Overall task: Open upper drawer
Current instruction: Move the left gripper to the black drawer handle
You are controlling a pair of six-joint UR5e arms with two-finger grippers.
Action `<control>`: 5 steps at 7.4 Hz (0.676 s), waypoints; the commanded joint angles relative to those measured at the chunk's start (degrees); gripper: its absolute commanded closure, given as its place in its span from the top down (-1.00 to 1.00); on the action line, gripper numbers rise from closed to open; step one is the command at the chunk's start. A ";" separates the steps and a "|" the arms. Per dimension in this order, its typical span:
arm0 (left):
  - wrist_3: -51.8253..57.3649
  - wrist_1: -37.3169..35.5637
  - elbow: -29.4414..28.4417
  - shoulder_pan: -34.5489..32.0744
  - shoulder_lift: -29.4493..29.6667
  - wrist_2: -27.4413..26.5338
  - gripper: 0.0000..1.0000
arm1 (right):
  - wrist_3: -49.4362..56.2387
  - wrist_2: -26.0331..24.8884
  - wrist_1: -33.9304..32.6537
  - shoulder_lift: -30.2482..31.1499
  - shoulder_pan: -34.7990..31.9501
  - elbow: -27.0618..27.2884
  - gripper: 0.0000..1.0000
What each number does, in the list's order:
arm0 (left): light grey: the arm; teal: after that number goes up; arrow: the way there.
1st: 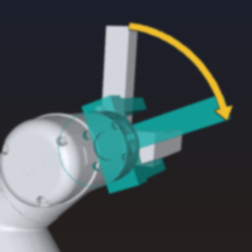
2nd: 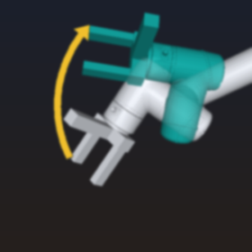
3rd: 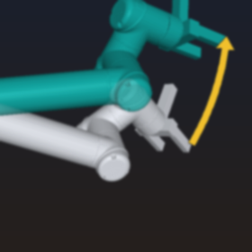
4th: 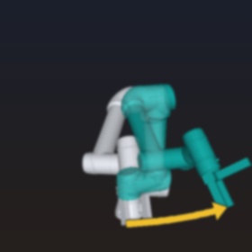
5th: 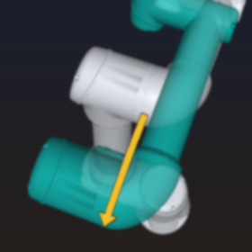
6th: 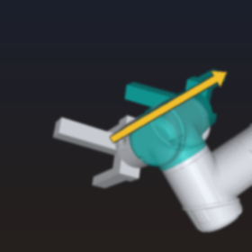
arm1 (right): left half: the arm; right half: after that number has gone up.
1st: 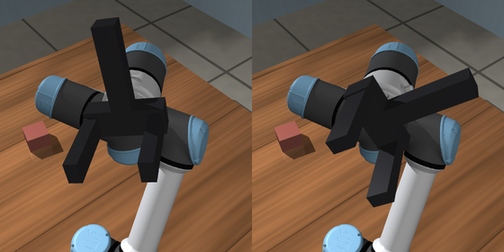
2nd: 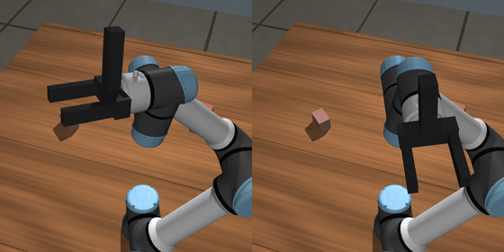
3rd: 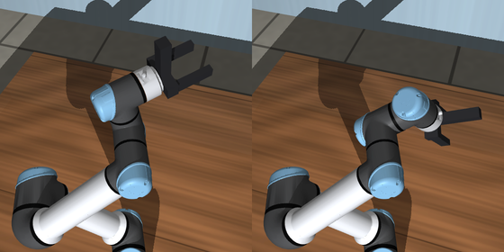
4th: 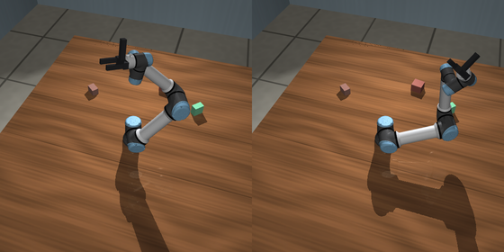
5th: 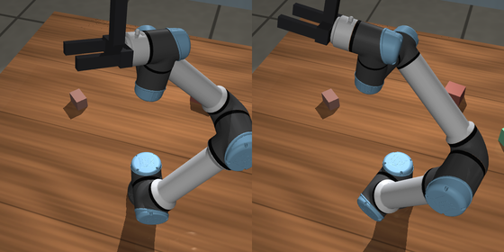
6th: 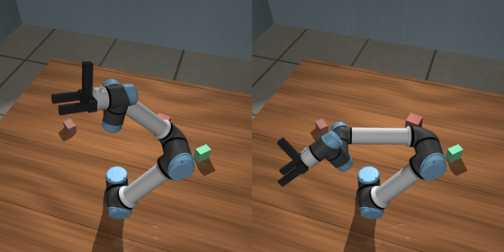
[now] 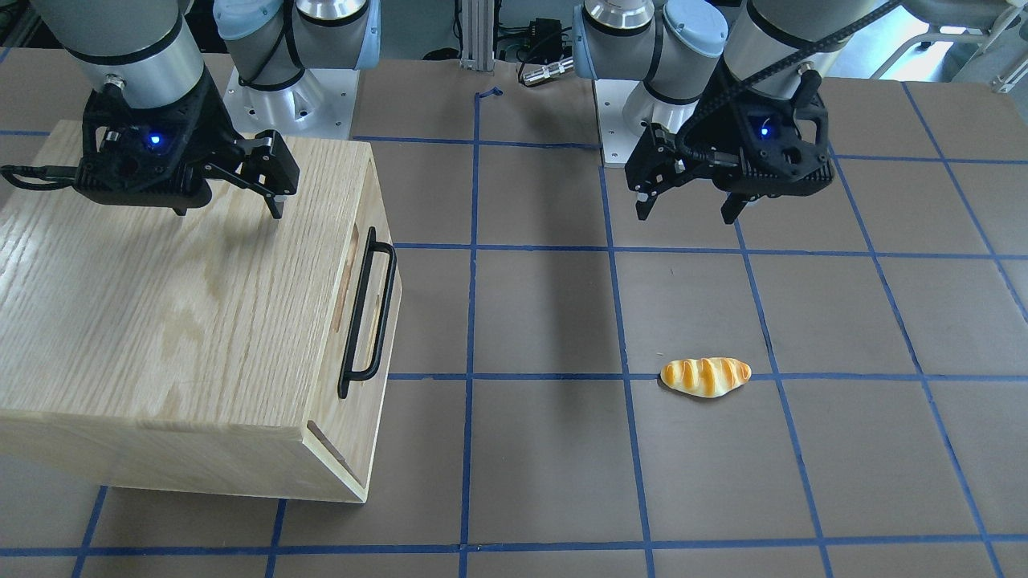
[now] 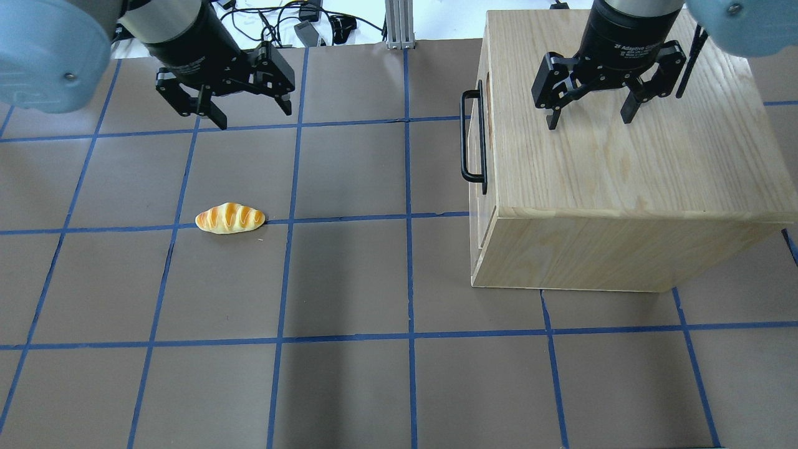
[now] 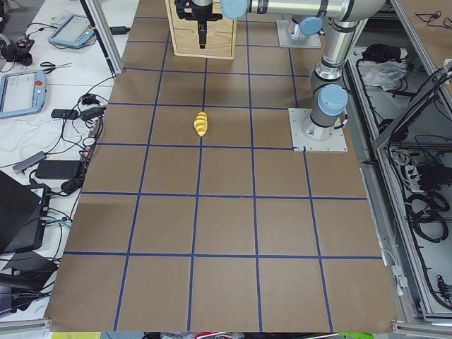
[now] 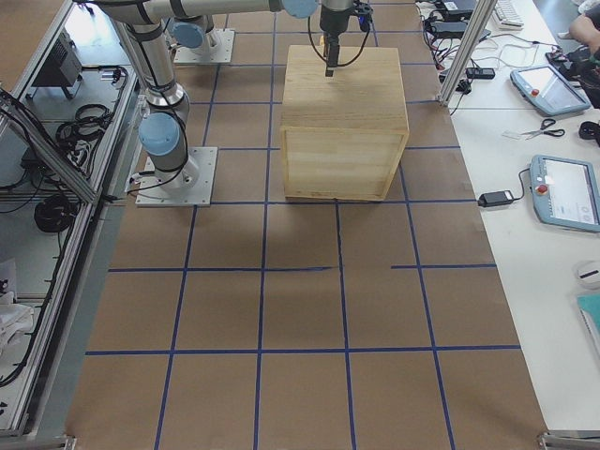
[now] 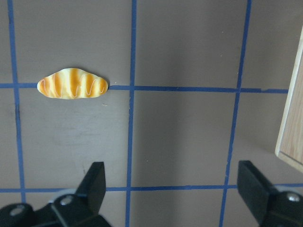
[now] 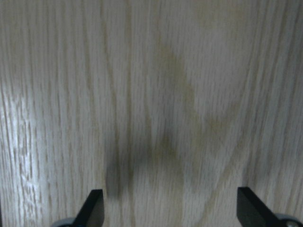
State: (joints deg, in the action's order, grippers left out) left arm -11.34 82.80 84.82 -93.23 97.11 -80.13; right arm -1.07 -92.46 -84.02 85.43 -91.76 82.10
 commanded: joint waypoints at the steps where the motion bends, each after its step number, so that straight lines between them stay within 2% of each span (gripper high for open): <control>1: -13.90 -9.28 0.00 -5.62 5.26 9.14 1.00 | -0.07 0.00 0.00 0.00 0.08 0.08 1.00; 2: -15.80 -12.02 0.00 -6.78 7.37 12.51 1.00 | -0.07 0.00 0.00 0.00 0.00 0.08 1.00; 5: -19.77 -17.83 0.00 -12.92 12.12 12.72 1.00 | 0.02 0.00 0.00 0.00 0.00 -0.01 1.00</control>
State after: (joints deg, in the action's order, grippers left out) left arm -29.75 67.70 84.79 -103.57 107.00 -67.57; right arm -1.13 -92.46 -84.02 85.43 -91.73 82.11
